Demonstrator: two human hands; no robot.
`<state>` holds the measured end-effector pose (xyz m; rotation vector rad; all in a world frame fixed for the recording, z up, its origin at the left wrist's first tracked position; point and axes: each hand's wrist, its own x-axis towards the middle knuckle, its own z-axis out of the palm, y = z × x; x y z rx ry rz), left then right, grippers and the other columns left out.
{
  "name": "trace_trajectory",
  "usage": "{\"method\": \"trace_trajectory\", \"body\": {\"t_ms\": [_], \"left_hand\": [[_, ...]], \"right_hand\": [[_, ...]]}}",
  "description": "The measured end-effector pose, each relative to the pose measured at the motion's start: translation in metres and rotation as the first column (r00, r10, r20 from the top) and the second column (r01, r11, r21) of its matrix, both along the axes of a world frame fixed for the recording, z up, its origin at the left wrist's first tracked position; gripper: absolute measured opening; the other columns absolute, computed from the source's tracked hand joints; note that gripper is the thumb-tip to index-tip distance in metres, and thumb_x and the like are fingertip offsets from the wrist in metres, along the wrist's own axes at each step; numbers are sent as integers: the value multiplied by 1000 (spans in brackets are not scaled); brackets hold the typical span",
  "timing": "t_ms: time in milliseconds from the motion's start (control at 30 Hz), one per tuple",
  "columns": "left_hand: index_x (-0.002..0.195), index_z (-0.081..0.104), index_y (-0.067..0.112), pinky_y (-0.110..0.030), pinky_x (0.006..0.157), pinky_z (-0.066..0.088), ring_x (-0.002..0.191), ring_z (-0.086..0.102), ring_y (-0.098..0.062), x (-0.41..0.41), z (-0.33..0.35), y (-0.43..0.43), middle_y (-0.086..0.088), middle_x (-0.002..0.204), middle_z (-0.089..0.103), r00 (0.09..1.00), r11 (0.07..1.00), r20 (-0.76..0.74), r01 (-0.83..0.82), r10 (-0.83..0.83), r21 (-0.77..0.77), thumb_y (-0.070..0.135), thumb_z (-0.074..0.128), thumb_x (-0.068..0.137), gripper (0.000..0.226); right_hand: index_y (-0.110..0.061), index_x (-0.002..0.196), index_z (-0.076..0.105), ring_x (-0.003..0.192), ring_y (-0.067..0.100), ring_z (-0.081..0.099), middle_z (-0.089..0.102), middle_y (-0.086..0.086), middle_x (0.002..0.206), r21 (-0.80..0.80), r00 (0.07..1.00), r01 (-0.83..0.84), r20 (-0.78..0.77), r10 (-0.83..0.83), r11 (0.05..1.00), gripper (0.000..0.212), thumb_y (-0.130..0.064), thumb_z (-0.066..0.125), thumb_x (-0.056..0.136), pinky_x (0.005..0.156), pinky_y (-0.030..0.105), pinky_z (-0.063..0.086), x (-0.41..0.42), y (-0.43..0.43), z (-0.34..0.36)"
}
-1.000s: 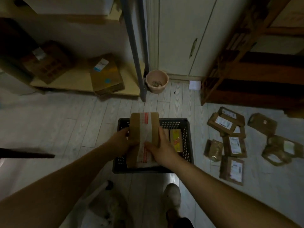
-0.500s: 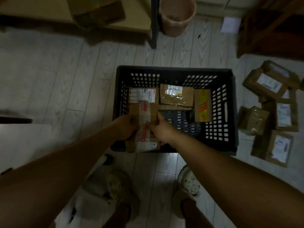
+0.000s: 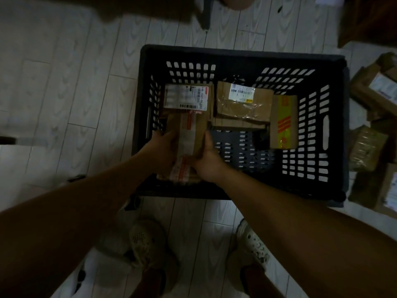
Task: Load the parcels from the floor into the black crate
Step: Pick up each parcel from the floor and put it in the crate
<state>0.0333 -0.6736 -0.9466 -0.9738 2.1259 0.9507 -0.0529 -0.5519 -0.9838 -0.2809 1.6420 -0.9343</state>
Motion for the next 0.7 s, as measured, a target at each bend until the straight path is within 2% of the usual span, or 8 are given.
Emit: {"method": "trace_trajectory", "body": {"t_ms": [100,133,233,267,333,467,567,700], "left_hand": [[148,14,25,-50,112,26,138,19,-38,1,-11,2,-11,155,2,997,997,-8,76,-76,-31,37,51,90,70],[148,13,26,-52,112,25,139,16,-39,0,-12,3,-9,156,-3,985,983,41,170,-167,-74,38,54,89,73],[148,8,26,-54,111,20,142,2,-37,3,-19,1,-9,156,-2,894,859,128,449,-430,-244,43,60,83,85],[149,2,25,-53,111,19,143,-1,-35,4,-22,0,-9,156,-3,879,838,139,476,-456,-267,44,59,83,89],[148,-9,24,-52,112,18,143,-3,-32,6,-29,0,-11,156,-6,888,840,139,459,-438,-287,45,58,84,95],[148,-9,19,-54,111,19,143,-1,-34,4,-40,-3,-14,155,-11,892,854,203,448,-405,-265,45,64,80,104],[148,-6,15,-52,111,17,142,1,-35,0,-50,-3,-16,155,-7,884,832,229,462,-407,-306,48,68,75,109],[147,-4,11,-51,111,20,142,0,-39,-5,-61,0,-20,154,-4,869,814,255,489,-424,-314,40,68,78,104]], "right_hand": [[-35,148,-8,134,34,31,17,16,151,37,998,-52,-31,53,998,109,-21,75,77,106,49,36,0,-5,-10],[-35,147,-9,134,33,31,15,15,152,25,999,-38,-3,38,999,109,-20,74,78,106,49,36,-1,-5,-13],[-26,150,-1,135,33,31,17,14,154,99,1000,-13,22,11,995,95,-34,67,84,108,48,32,-1,-8,-21],[-21,150,-5,136,33,29,17,15,154,146,992,-102,-62,112,984,99,-33,68,84,110,47,30,-1,-8,-24],[-20,147,-17,137,33,28,16,16,154,174,933,-250,-220,285,953,110,-27,71,81,110,46,29,0,-7,-33],[-27,132,-42,136,32,31,5,17,157,242,879,-371,-219,423,897,123,-26,71,82,107,42,36,4,-16,-41],[-28,130,-43,133,35,34,0,19,156,270,893,-351,-193,407,897,124,-22,71,82,91,34,42,6,-21,-48],[-25,134,-40,133,37,32,1,22,155,330,870,-363,-214,444,871,123,-21,72,82,95,38,39,10,-22,-57]]}}
